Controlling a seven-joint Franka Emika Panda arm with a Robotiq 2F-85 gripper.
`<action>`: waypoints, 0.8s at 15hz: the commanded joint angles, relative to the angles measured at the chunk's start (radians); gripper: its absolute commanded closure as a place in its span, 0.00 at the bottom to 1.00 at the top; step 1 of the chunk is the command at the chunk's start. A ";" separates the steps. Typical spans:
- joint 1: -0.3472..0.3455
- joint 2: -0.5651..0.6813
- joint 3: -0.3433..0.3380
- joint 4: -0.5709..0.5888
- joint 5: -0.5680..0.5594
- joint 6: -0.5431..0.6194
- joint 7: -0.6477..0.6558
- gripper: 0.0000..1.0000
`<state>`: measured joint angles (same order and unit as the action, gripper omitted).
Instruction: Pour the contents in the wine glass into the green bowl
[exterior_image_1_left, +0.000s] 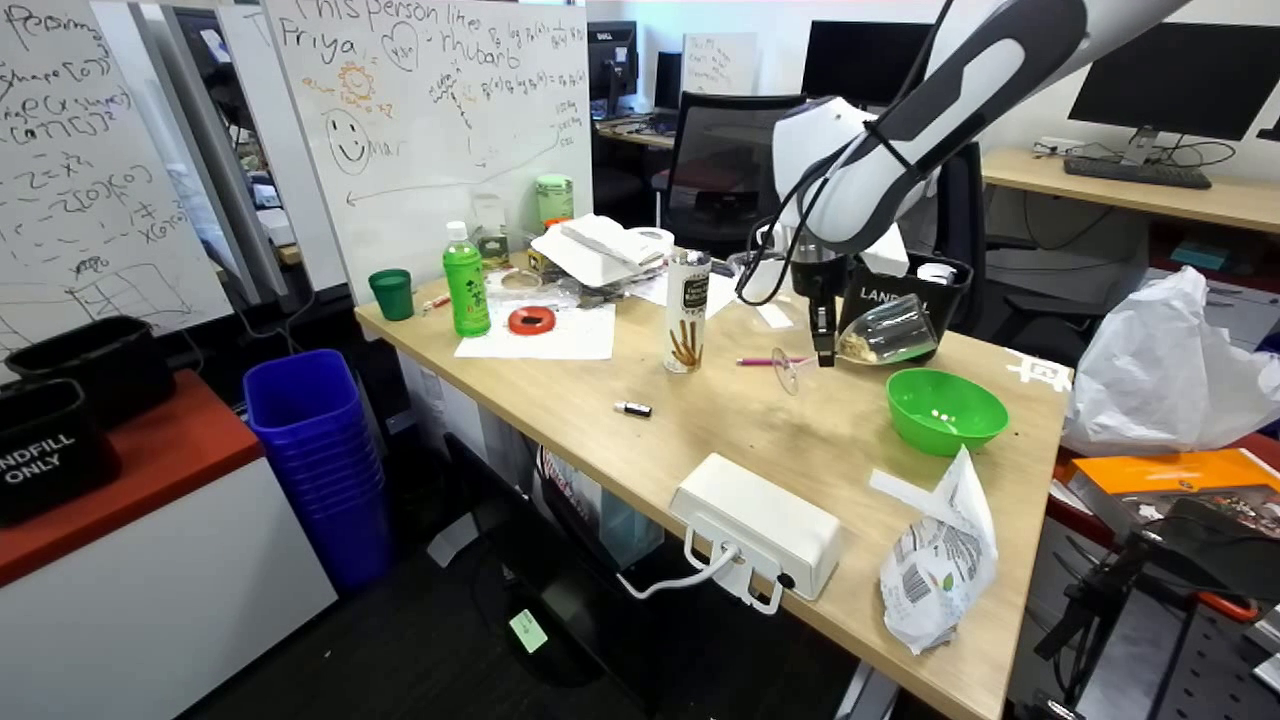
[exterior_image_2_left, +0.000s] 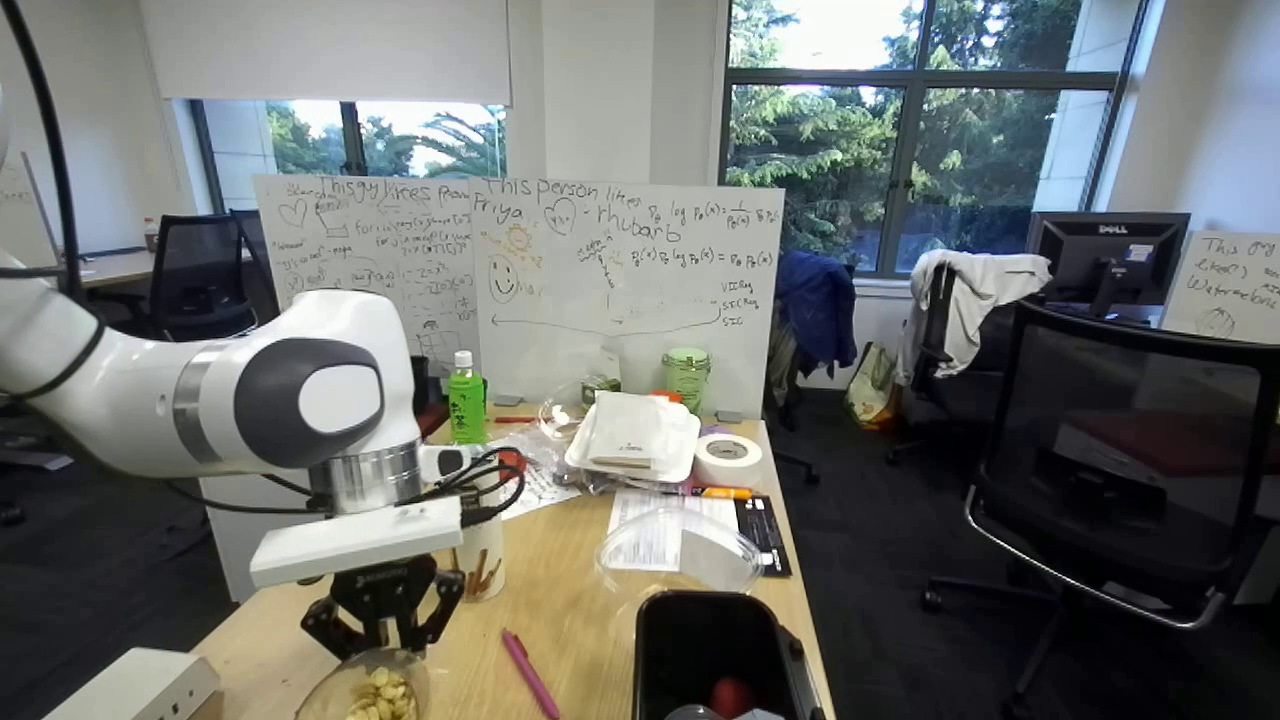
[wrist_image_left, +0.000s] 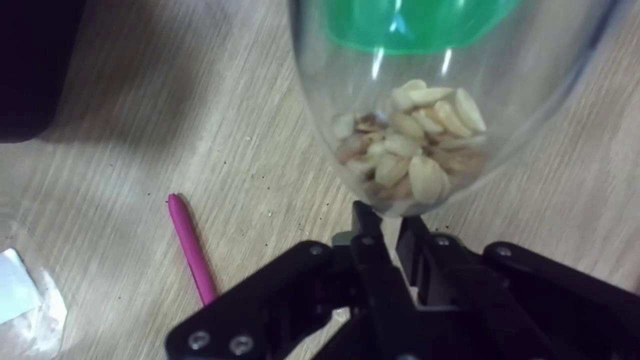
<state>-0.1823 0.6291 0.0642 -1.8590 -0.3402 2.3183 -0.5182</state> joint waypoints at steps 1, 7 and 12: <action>-0.043 -0.092 0.015 -0.134 0.064 0.143 -0.103 0.96; -0.101 -0.164 0.049 -0.264 0.233 0.325 -0.238 0.96; -0.210 -0.189 0.132 -0.330 0.466 0.431 -0.421 0.96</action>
<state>-0.3182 0.4728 0.1285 -2.1347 0.0160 2.6899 -0.8379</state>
